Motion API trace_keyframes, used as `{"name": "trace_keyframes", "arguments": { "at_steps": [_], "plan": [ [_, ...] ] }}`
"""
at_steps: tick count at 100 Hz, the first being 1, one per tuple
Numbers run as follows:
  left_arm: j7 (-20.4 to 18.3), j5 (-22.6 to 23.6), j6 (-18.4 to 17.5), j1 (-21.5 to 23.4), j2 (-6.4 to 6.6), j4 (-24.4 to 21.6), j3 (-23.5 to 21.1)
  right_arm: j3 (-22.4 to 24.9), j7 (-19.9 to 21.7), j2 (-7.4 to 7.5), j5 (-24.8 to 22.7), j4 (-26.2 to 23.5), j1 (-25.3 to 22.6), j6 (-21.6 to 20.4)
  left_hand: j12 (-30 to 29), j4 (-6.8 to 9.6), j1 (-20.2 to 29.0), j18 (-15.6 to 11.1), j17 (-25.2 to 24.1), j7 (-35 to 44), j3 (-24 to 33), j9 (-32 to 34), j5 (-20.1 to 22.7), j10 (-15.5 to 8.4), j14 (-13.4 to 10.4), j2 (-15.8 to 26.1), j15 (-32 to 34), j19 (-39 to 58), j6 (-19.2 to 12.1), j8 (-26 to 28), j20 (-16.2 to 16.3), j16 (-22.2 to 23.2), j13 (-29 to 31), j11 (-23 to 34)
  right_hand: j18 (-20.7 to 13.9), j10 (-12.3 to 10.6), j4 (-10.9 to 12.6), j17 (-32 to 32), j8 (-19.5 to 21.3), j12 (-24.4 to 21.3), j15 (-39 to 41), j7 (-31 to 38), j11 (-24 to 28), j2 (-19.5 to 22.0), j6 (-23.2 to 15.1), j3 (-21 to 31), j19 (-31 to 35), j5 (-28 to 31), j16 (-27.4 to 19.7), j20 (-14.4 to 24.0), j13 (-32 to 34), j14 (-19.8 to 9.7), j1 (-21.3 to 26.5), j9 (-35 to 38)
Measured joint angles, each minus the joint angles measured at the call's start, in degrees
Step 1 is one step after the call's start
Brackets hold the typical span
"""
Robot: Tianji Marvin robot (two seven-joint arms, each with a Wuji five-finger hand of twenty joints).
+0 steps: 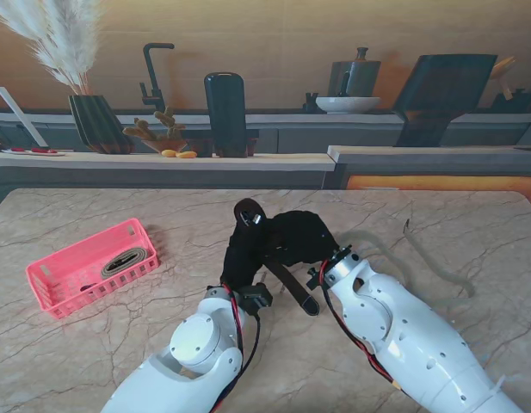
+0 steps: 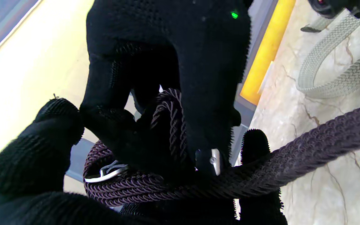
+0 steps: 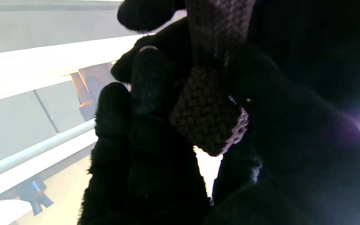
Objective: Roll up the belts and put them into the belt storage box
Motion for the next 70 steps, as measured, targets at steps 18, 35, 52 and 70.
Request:
{"name": "trace_keyframes", "arguments": {
  "at_steps": [18, 35, 52, 70],
  "plan": [
    [0.9, -3.0, 1.9, 0.6, 0.00, -1.2, -0.9, -1.1, -0.1, 0.07, 0.0, 1.8, 1.1, -2.0, 1.7, -1.20, 4.9, -1.1, 5.3, 7.8, 0.1, 3.6, 0.1, -0.4, -0.3, -0.6, 1.4, 1.4, -0.1, 2.8, -0.5, 0.3, 4.1, 1.5, 0.0, 0.2, 0.0, -2.8, 0.4, 0.3, -2.0, -0.7, 2.8, 3.6, 0.2, -1.3, -0.8, -1.5, 0.6, 0.1, -2.5, -0.8, 0.0, -3.2],
    [3.5, -4.8, 3.8, 0.9, -0.05, -2.1, -1.9, 0.3, 5.2, 0.94, -2.0, 0.2, 0.4, -3.8, 9.3, -1.37, 14.4, 0.7, 10.7, 17.6, 3.3, 10.5, 1.7, -0.6, -0.3, 0.3, 2.4, 1.4, -0.1, 3.4, -0.9, 0.3, 9.4, 3.0, 0.8, -1.8, 0.0, -9.1, 0.9, -0.9, -5.4, -4.2, 3.2, 8.5, 0.1, -3.3, -6.2, -4.3, -0.4, -2.4, -9.2, -3.3, 0.0, -11.0],
    [4.2, -4.9, 4.6, 1.1, -0.08, -2.6, -2.3, 5.3, 14.0, 2.40, -3.5, -5.9, -3.4, -6.4, 17.2, -2.71, 25.6, 1.4, 15.2, 20.8, -1.1, 18.7, 6.3, -0.9, -0.7, -0.8, 6.8, 6.6, 0.1, 3.5, -1.3, 3.5, 14.6, 1.5, 2.3, 0.2, 4.9, -15.8, 2.1, -3.9, -9.7, -11.0, -0.9, 14.8, -0.6, -5.3, -10.9, -13.6, -3.8, -1.6, -18.5, -4.2, -4.5, -18.8],
    [3.1, -4.6, 5.7, 1.1, -0.26, -3.1, -2.5, 9.7, 15.2, 3.46, -4.8, -10.7, -8.1, -7.9, 25.5, -2.73, 32.7, 0.7, 16.8, 22.0, -7.5, 19.3, 10.0, -0.5, -1.6, -0.7, 14.4, 13.3, 0.2, 4.8, 1.8, 11.0, 16.8, 2.8, 2.6, 1.6, 6.2, -17.1, 4.5, -4.1, -13.6, -15.3, -4.2, 16.6, -2.1, -7.8, -11.8, -15.7, -6.0, 0.2, -20.9, -4.2, -5.5, -21.6]
  ]
}}
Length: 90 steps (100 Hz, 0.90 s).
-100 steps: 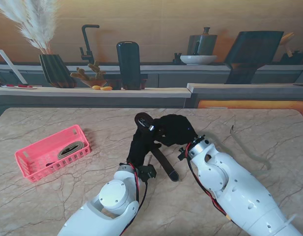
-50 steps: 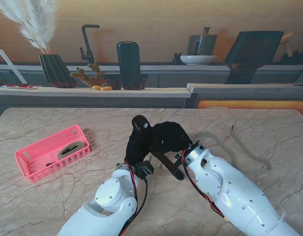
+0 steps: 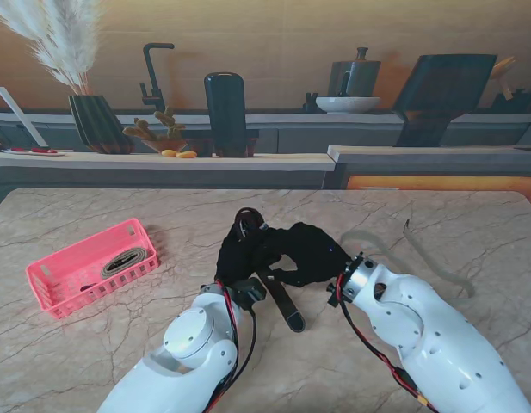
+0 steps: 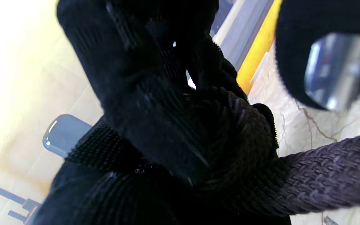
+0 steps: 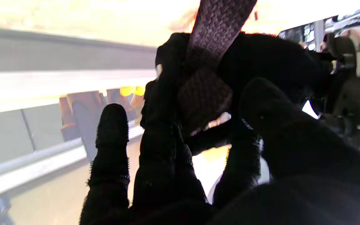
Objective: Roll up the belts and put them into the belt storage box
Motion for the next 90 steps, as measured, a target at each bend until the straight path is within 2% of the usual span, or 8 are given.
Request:
{"name": "trace_keyframes", "arguments": {
  "at_steps": [8, 11, 14, 30, 41, 55, 71, 90],
  "plan": [
    [-2.2, 1.1, 1.0, -0.1, 0.02, 0.0, -0.4, 1.5, -6.0, -0.21, -1.8, -0.1, -1.8, 0.2, 1.4, 0.00, 2.2, -0.7, 0.0, 0.9, -2.1, 0.0, 0.7, 0.1, -1.1, 0.6, 3.6, 1.4, -0.1, 0.3, 3.1, 3.3, 0.1, 0.1, 0.0, -4.1, 0.0, 0.1, 0.0, 0.8, 2.2, 0.7, 0.1, -0.1, 0.0, 0.0, 0.0, 0.2, 0.8, 0.6, 0.8, 0.2, 0.0, 0.3],
    [-3.2, 1.8, 1.6, -0.1, 0.09, 0.0, -0.5, 2.3, -7.3, -0.42, -1.8, -0.3, -2.6, 0.3, 1.8, 0.00, 2.9, -0.7, 0.0, 1.0, -3.1, 0.0, 1.1, 0.2, -0.9, 0.7, 5.1, 1.4, -0.1, 0.8, 4.0, 5.3, 0.4, 0.2, 0.0, -5.3, 0.0, 0.1, 0.0, 0.9, 2.2, 1.9, 0.6, -0.2, 0.0, 0.0, 0.0, 0.9, 1.0, 0.6, 0.7, 2.6, -1.0, 0.5],
    [-4.2, 2.4, 2.3, -0.2, 0.18, 0.1, -0.6, 3.2, -7.6, -0.62, -1.6, -0.7, -3.2, 0.3, 2.3, 0.00, 3.1, -0.7, 0.0, 1.0, -3.6, 0.0, 1.3, 0.5, -0.8, 1.0, 5.8, 1.6, -0.1, 0.8, 5.0, 6.5, 0.5, 0.4, 0.0, -5.8, 0.0, 0.1, 0.0, 1.3, 2.1, 2.4, 0.8, -0.3, -0.1, -0.2, 0.0, 1.3, 1.0, 0.8, 0.6, 4.4, -1.3, 0.7],
    [-8.7, 6.1, 4.2, -0.5, 1.05, 1.0, -0.7, 5.7, -9.3, -0.89, -2.2, -2.4, -4.9, 1.5, 3.9, -0.02, 3.2, -0.6, -0.1, 1.0, -3.9, 0.0, 1.3, 0.9, -0.3, 1.3, 7.9, 3.0, -0.1, 2.2, 8.7, 10.2, 0.7, 1.0, 0.2, -6.8, 0.0, 0.9, 0.0, 3.0, 3.1, 5.0, 3.8, -1.2, 0.6, -0.5, 0.0, 1.9, 1.9, 1.3, 0.6, 4.4, -2.4, 1.7],
    [-14.0, 10.6, 6.3, -0.8, 2.16, 1.8, -1.2, 6.7, -10.3, -0.98, -2.3, -3.2, -5.4, 3.5, 5.4, -0.02, 3.2, -0.5, -0.8, 1.0, -3.9, -0.1, 1.3, 1.3, 0.1, 1.4, 8.7, 3.6, -0.1, 3.0, 10.3, 12.2, 0.7, 1.2, 0.2, -6.8, 0.0, 1.7, 2.3, 3.6, 4.3, 2.4, 5.2, -1.2, 5.6, -0.5, 0.2, 1.3, 2.4, 1.4, 0.7, 4.4, -4.4, 1.7],
    [-16.6, 17.9, 6.5, -1.3, 3.81, 2.7, -1.0, 7.6, -5.2, -1.08, 2.9, -4.3, -6.0, 6.6, 5.9, -0.02, 3.6, -0.4, -1.4, 1.0, -4.0, -0.7, 1.3, 1.8, 0.6, 1.9, 8.8, 3.8, 0.5, 3.0, 11.5, 13.2, 0.7, 1.4, 0.3, -6.4, 0.0, 3.1, 4.4, 3.6, 4.4, -4.1, 5.3, -1.1, 12.9, -1.1, 1.3, -2.4, 2.4, 1.4, 0.7, 5.2, -7.0, 1.7],
    [-17.5, 27.1, 4.2, -2.0, 5.21, 4.3, -0.1, 7.5, 0.0, -1.09, 6.8, -5.2, -6.0, 12.6, 5.9, -0.02, 3.7, 0.0, -1.6, -3.8, -4.0, -0.7, 1.1, 2.2, 1.0, 2.5, 9.2, 3.8, 0.8, -0.2, 12.7, 13.7, 0.8, 1.4, 0.3, -3.0, 0.0, 4.8, 4.4, 3.2, 4.9, -9.8, 5.9, -0.9, 20.3, -4.3, 3.6, -3.6, 2.4, 2.0, 1.8, 7.1, -9.8, 1.5],
    [-16.7, 40.1, 0.5, -3.4, 6.32, 6.7, 1.8, 7.2, 6.7, -1.09, 14.7, -6.0, -6.1, 19.0, 4.8, -0.02, 3.7, 0.0, -1.6, -9.4, -4.4, -0.8, -5.8, 3.0, 1.4, 3.2, 9.2, 3.8, -0.7, -5.2, 12.8, 13.7, 1.6, 1.4, 1.4, -0.2, 0.1, 6.2, 4.4, 1.9, 6.6, -14.5, 7.3, 0.4, 24.6, -7.1, 6.8, -3.5, 2.4, 2.4, 3.4, 9.7, -12.1, 1.6]
  ]
}}
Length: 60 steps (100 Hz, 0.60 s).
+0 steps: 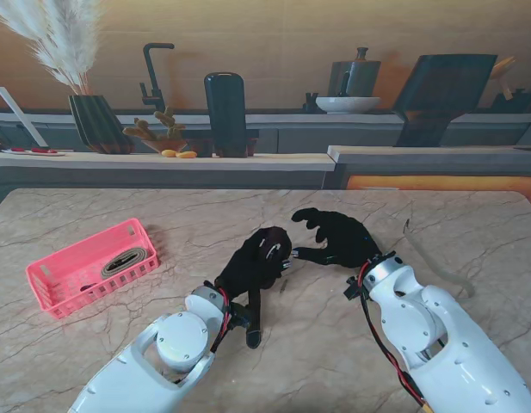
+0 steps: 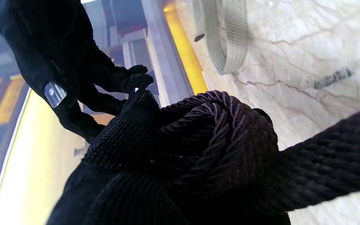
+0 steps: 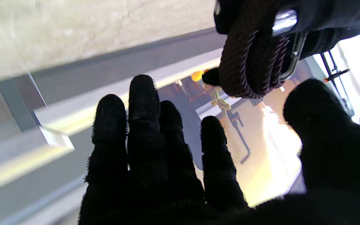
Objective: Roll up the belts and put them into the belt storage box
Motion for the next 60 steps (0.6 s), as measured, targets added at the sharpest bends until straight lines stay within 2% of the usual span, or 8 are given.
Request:
{"name": "trace_keyframes", "arguments": {
  "at_steps": [8, 16, 30, 36, 43, 51, 55, 60],
  "plan": [
    [0.0, 2.7, -0.9, -0.5, 0.50, 0.6, 0.4, -0.2, 3.4, 0.01, 4.4, -0.3, 0.0, 2.1, -2.0, 0.02, 0.0, 0.0, 0.1, -4.5, -0.2, 0.0, 0.0, 0.3, 0.1, 0.2, 0.0, 0.0, -1.3, -4.8, 0.0, 0.0, 0.1, 0.0, 0.6, 0.7, 0.0, 0.5, 0.0, -0.5, 0.5, -0.7, 0.0, 0.0, 0.8, -0.6, 0.8, 0.0, 0.0, 0.4, -0.3, 0.5, 0.0, 0.0],
    [0.0, 5.2, -1.6, -0.8, 0.96, 0.9, 0.6, -0.5, 4.5, 0.05, 5.8, -0.2, 0.1, 2.5, -3.3, 0.03, 0.0, 0.0, 0.2, -10.5, -0.2, 0.0, -0.6, 0.6, 0.2, 0.2, 0.0, 0.0, -2.6, -8.8, -0.2, 0.0, 0.7, 0.0, 1.2, 0.8, 0.0, 0.5, 0.0, -0.5, 1.1, -1.4, 0.1, 0.0, 1.3, -1.2, 1.6, 0.7, 0.1, 1.0, 0.4, 1.0, 0.0, 0.1],
    [0.9, 9.6, -2.8, -1.3, 1.45, 1.6, 1.1, -1.5, 5.5, 0.14, 8.0, 0.9, 0.8, 2.7, -4.0, 0.04, 0.0, 0.0, 0.7, -16.7, -0.2, 0.0, -0.6, 0.6, 0.3, 0.2, 0.0, 0.0, -3.5, -12.1, -0.8, -0.1, 0.9, 0.0, 1.2, 0.9, 0.0, 0.5, 0.2, -0.8, 1.3, -2.1, 0.6, 0.0, 1.3, -1.5, 2.3, 0.9, 0.6, 1.1, 0.9, 1.2, 0.3, 0.8],
    [1.3, 10.3, -3.3, -1.4, 1.57, 1.7, 1.2, -2.0, 5.4, 0.14, 8.0, 1.5, 1.2, 2.3, -4.1, 0.04, 0.0, 0.0, 0.8, -18.6, -0.2, 0.0, -0.6, 0.8, 0.3, 0.2, 0.0, 0.0, -3.7, -13.4, -1.2, -0.3, 1.3, 0.0, 1.2, 0.9, 0.6, 0.5, 1.7, -1.3, 1.3, -2.0, 0.6, 0.2, -2.7, -2.5, 2.3, 0.6, 0.6, 1.1, 0.9, 1.2, 3.8, 0.8],
    [1.3, 10.8, -3.7, -1.4, 1.73, 1.8, 1.2, -1.9, 4.4, 0.11, 6.2, 3.3, 1.6, -3.3, -4.7, 0.08, 0.0, 0.0, 0.9, -21.2, -0.2, 0.1, -0.6, 0.4, 0.3, 0.1, 0.0, 0.0, -4.0, -14.4, -1.4, -0.8, 1.3, -0.5, 1.2, -0.8, 0.7, 0.2, 3.0, -1.3, 1.3, -0.9, 0.5, -0.6, -4.1, -1.7, 2.3, -1.7, 0.6, 1.1, 0.8, 0.9, 7.3, 0.7],
    [0.4, 10.8, -4.1, -1.4, 2.04, 1.7, 1.1, -0.4, 3.5, 0.12, -1.9, 4.2, 1.7, -9.9, -4.7, 0.10, 0.0, 0.0, 1.0, -21.9, 0.4, 0.2, -0.6, -0.3, 0.3, -0.1, -0.6, 0.0, -4.0, -14.9, -1.9, -0.8, 1.3, -0.7, 0.5, -2.7, 0.4, 0.1, 3.0, -1.3, -0.4, -0.5, -0.9, -1.9, -6.3, 2.8, 1.5, -6.8, 0.6, 1.1, 0.3, -0.9, 9.2, 0.5],
    [-0.4, 10.8, -4.5, -1.3, 2.24, 1.6, 0.9, 0.3, 3.6, 0.27, -4.7, 4.2, 1.7, -11.3, -4.7, 0.10, 0.0, 0.0, 1.1, -22.0, 1.3, 0.2, -0.6, -0.4, 0.3, -0.7, -0.6, 0.0, -4.0, -14.9, -2.1, -0.8, 1.3, -1.1, 0.3, -3.1, 0.1, 0.1, 3.0, -1.4, -1.0, 0.8, -1.3, -3.0, -8.7, 4.5, 0.8, -8.2, 0.1, 1.1, 0.3, -1.2, 10.0, 0.5],
    [-1.4, 10.8, -5.1, -1.2, 2.47, 1.5, 0.7, 0.5, 4.2, 0.77, -4.2, 4.0, 1.7, -11.7, -4.7, 0.10, 0.0, 0.0, 1.1, -22.7, 1.7, 0.2, -0.6, -0.9, 0.3, -0.7, -0.7, 0.0, -4.0, -15.5, -2.6, -1.0, 1.3, -1.5, 0.3, -3.7, 0.1, -0.3, 3.0, -1.9, -1.7, 3.2, -1.8, -2.7, -11.9, 6.4, 0.1, -10.4, 0.0, 1.1, 0.3, -1.6, 11.3, 0.5]
  ]
}}
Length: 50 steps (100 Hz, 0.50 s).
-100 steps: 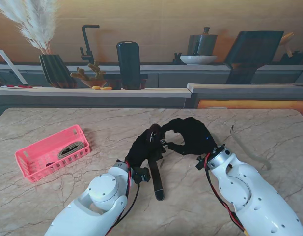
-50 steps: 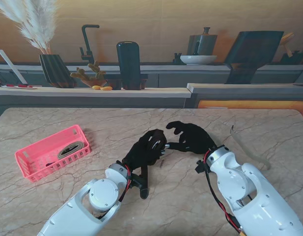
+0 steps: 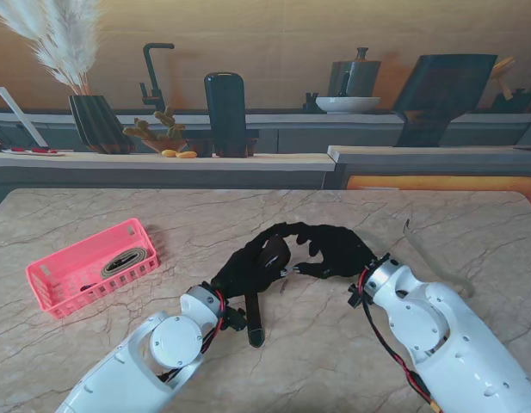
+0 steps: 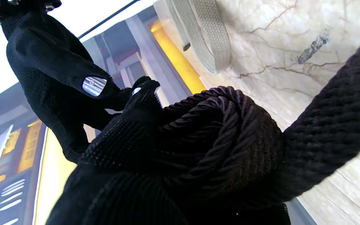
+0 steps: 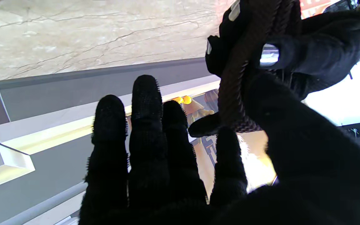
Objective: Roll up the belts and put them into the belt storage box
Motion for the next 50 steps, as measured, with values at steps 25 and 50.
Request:
{"name": "trace_keyframes", "arguments": {
  "at_steps": [25, 50],
  "plan": [
    [-5.2, -6.0, -1.3, 1.0, 1.11, -1.6, -1.1, -0.7, -5.0, 0.64, -1.6, 1.2, 1.2, -3.0, -0.7, 0.00, 0.0, -0.5, 1.4, -2.2, 1.3, 0.0, 0.0, 0.1, 0.1, 0.0, -0.2, -0.3, 0.4, -0.9, -0.6, -0.4, 1.4, -0.2, -1.4, -3.8, -0.2, 0.3, -0.2, 0.0, -0.8, 6.2, 0.3, -0.6, -12.4, 3.5, -0.6, -5.8, 0.0, 0.0, 1.5, -3.0, 2.7, 0.2],
    [-7.2, -6.6, -2.3, 1.1, 1.79, -2.1, -0.9, -2.1, -0.3, 0.69, 2.6, 2.6, 3.1, -5.1, -1.5, 0.00, -0.1, -0.7, 2.1, -3.6, 2.2, 0.0, 0.0, 0.1, 0.2, 0.0, -1.2, -1.1, 1.5, -1.6, -1.3, -1.0, 1.8, -0.7, -1.5, -5.3, -0.2, 2.0, -0.8, -0.4, 2.2, 9.6, 3.2, -0.6, -12.6, 4.3, -0.6, -2.5, 1.9, 0.0, 5.1, -4.4, 2.7, 6.8]
  ]
}}
